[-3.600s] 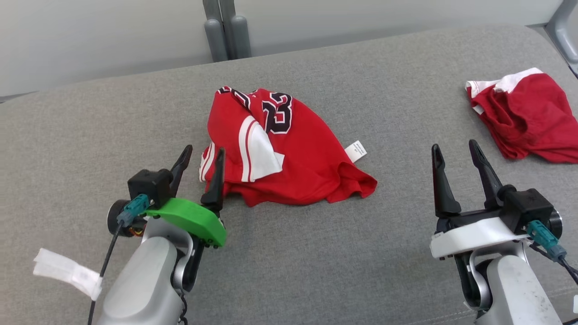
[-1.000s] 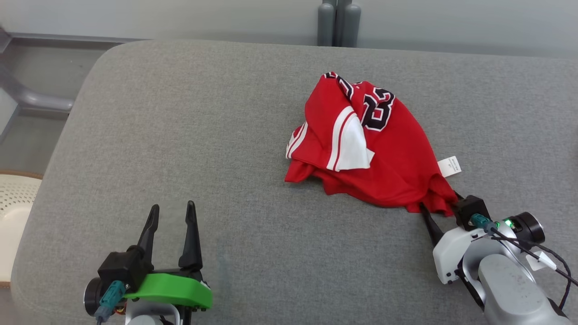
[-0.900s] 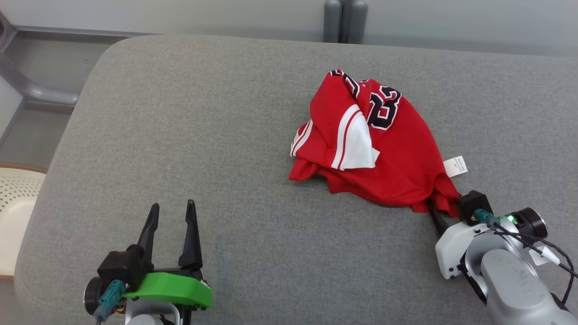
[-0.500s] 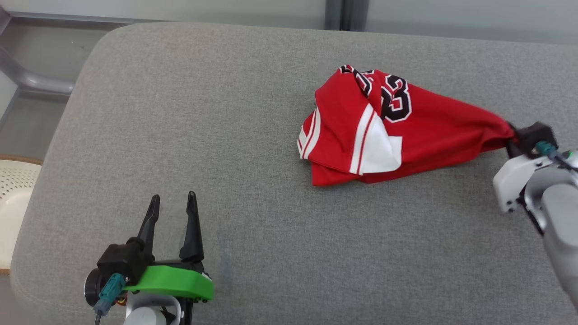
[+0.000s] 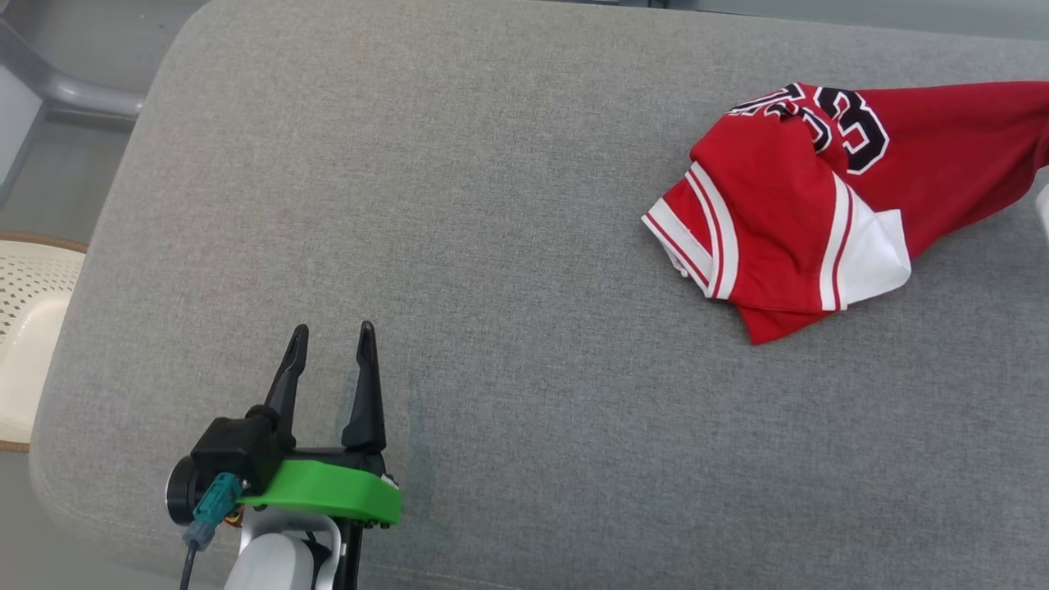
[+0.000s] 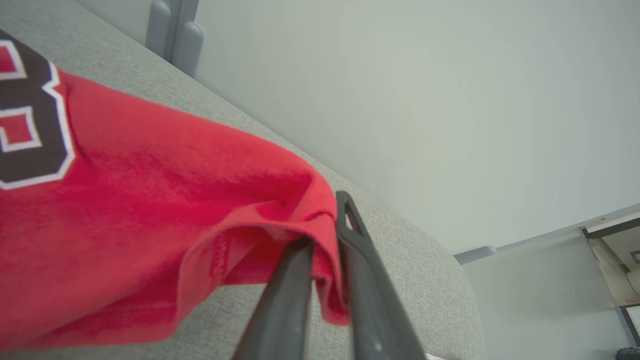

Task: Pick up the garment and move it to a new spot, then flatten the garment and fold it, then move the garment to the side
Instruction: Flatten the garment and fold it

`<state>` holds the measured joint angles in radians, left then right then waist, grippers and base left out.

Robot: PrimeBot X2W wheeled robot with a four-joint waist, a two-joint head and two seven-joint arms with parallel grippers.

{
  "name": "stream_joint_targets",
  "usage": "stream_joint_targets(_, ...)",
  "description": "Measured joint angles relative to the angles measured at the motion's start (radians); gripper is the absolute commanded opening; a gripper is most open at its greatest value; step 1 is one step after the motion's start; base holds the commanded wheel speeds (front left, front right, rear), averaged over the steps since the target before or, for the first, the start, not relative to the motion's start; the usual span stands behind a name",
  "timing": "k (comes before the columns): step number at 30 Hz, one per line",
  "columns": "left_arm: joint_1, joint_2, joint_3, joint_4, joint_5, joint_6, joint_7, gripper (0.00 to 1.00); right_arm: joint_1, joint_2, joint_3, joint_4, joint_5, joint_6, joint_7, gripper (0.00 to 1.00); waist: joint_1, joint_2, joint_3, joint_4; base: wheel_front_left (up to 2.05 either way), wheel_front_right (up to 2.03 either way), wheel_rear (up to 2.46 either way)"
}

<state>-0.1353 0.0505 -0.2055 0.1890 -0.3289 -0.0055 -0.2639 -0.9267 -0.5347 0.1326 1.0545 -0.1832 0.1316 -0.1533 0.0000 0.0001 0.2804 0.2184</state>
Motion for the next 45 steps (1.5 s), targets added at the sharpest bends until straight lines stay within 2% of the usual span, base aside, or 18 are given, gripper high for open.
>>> stream_joint_targets(4,0.000,0.000,0.002,0.000,0.006,0.005,0.000,1.00,-0.015,-0.003,-0.004,0.030,-0.006,0.000,-0.029,1.00,0.0000,-0.0001,0.005,0.001,0.00,0.00,0.00)
stream_joint_targets(10,0.005,0.000,0.009,-0.003,0.013,0.005,0.000,1.00,-0.003,0.025,-0.007,0.051,0.007,0.000,-0.077,1.00,0.0000,0.0000,-0.018,-0.027,0.00,0.00,0.00)
stream_joint_targets(17,0.030,-0.001,0.014,-0.002,0.024,0.004,0.000,1.00,0.084,0.121,-0.006,-0.013,0.124,0.000,-0.107,1.00,0.0000,0.0000,-0.075,-0.082,0.00,0.00,0.00)
stream_joint_targets(21,0.043,-0.001,0.013,0.001,0.026,0.002,0.000,1.00,0.167,0.189,0.040,-0.118,0.210,0.000,-0.109,1.00,0.0000,0.0000,-0.110,-0.112,0.00,0.00,0.00)
stream_joint_targets(25,0.044,-0.001,0.013,0.004,0.031,-0.003,0.000,1.00,0.253,0.241,0.117,-0.156,0.310,0.000,-0.109,1.00,0.0000,0.0000,-0.141,-0.127,0.00,0.00,0.00)
stream_joint_targets(32,0.044,-0.001,0.021,0.004,0.039,-0.004,0.000,1.00,0.292,0.255,0.235,-0.121,0.445,0.000,-0.109,1.00,0.0000,0.0000,-0.150,-0.098,0.00,0.00,0.00)
stream_joint_targets(41,0.041,-0.001,0.027,0.003,0.045,-0.012,0.000,1.00,0.225,0.241,0.342,-0.014,0.575,0.000,-0.104,1.00,0.0000,0.0000,-0.111,-0.034,0.00,0.00,0.00)
stream_joint_targets(42,0.039,-0.001,0.027,0.003,0.045,-0.012,0.000,1.00,0.218,0.238,0.353,-0.004,0.590,0.000,-0.104,0.67,0.0000,0.0000,-0.106,-0.027,0.00,0.00,0.00)
stream_joint_targets(43,0.038,-0.001,0.028,0.004,0.046,-0.012,0.000,1.00,0.212,0.236,0.367,0.003,0.598,0.000,-0.104,0.43,0.0000,0.0000,-0.102,-0.020,0.00,0.00,0.00)
stream_joint_targets(44,0.036,-0.001,0.029,0.004,0.046,-0.012,0.000,1.00,0.207,0.235,0.377,0.005,0.605,0.000,-0.104,0.09,0.0000,0.0000,-0.099,-0.016,0.00,0.00,0.00)
stream_joint_targets(45,0.036,-0.001,0.030,0.004,0.046,-0.012,0.000,1.00,0.202,0.235,0.392,0.004,0.614,0.000,-0.104,0.00,0.0000,0.0000,-0.096,-0.010,0.00,0.00,0.00)
